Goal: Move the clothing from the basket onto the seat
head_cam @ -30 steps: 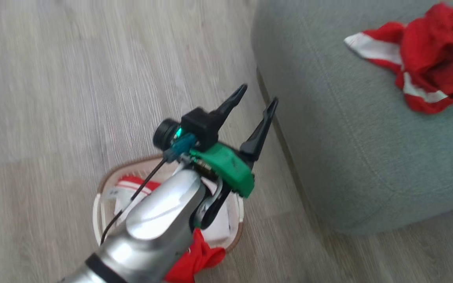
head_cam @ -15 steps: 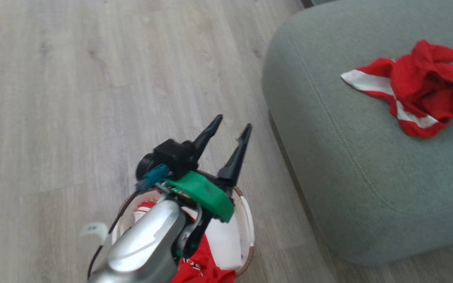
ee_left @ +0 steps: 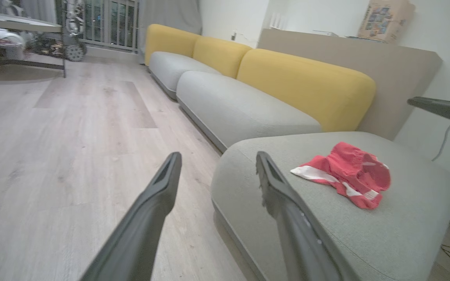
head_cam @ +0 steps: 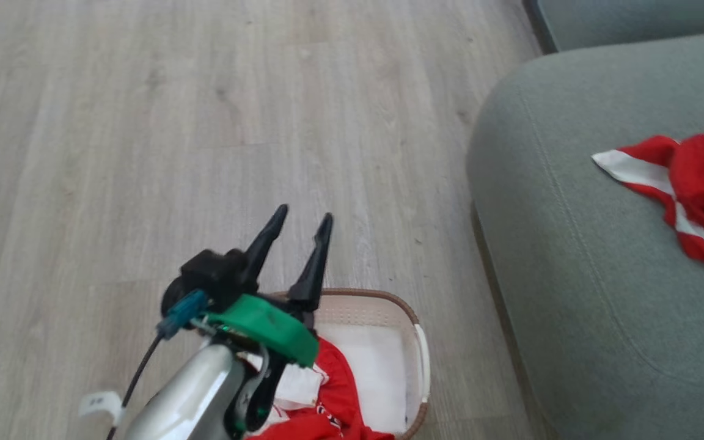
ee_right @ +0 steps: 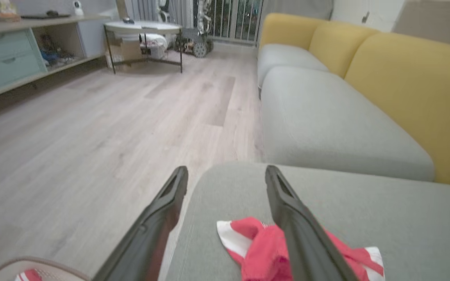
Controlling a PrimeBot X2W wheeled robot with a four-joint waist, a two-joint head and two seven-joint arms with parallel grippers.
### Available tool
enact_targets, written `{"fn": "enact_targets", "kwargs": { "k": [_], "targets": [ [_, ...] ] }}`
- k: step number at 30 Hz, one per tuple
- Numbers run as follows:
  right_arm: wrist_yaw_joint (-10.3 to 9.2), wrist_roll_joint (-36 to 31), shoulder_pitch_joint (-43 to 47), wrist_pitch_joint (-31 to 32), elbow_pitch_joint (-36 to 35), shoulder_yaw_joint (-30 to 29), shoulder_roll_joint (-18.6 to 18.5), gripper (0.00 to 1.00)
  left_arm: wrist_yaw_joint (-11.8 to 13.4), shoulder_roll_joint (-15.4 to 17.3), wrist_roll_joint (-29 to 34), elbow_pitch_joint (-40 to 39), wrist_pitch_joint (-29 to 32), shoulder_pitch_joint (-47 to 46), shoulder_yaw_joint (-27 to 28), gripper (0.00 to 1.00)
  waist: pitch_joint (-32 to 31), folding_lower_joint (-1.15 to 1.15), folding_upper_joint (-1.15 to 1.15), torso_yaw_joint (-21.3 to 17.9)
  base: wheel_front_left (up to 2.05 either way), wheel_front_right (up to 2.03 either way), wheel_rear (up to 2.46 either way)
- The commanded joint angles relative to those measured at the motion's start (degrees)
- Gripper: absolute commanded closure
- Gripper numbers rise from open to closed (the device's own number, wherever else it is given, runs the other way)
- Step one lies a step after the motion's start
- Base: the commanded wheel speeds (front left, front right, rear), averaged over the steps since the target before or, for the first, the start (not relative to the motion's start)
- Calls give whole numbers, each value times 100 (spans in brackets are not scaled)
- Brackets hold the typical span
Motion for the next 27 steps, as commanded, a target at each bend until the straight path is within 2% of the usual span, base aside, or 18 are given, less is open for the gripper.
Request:
{"fn": "enact_targets", "kwargs": {
  "k": [1, 4, 8, 9, 12, 15, 20, 27],
  "targets": [
    [-2, -288, 476, -74, -115, -695, -56, 0, 66, 153, 67, -271, -54, -76, 321, 0, -80, 0, 0, 174, 0, 0, 0],
    [-2, -851, 1233, -75, -288, -1808, 320, 0, 187, 207, 85, -429, -54, 146, 530, 0, -113, 0, 0, 280, 0, 0, 0],
    [-2, -1810, 2455, -75, -692, -3490, 1069, 0, 341, 272, 186, -620, -54, 497, 844, 0, -142, 0, 0, 416, 0, 0, 0],
    [-2, -1810, 2455, -75, -692, -3490, 1069, 0, 341, 272, 186, -620, -54, 497, 844, 0, -142, 0, 0, 416, 0, 0, 0],
    [-2, -2594, 3340, -76, -1136, -4602, 1722, 0, 414, 282, 292, -718, -55, 749, 1048, 0, -164, 0, 0, 487, 0, 0, 0],
    [-2, -3243, 4042, -76, -1632, -5376, 2346, 0, 455, 247, 435, -786, -55, 951, 1218, 0, -166, 0, 0, 534, 0, 0, 0],
    [-2, -3959, 4752, -76, -2353, -5846, 3062, 0, 433, 63, 723, -959, -55, 1219, 1693, 0, -161, 0, 0, 563, 0, 0, 0],
    [-2, -4369, 5112, -76, -2694, -5973, 3717, 0, 81, -337, 1209, -1035, -55, 1551, 2335, 0, -155, 0, 0, 518, 0, 0, 0]
  ]
}}
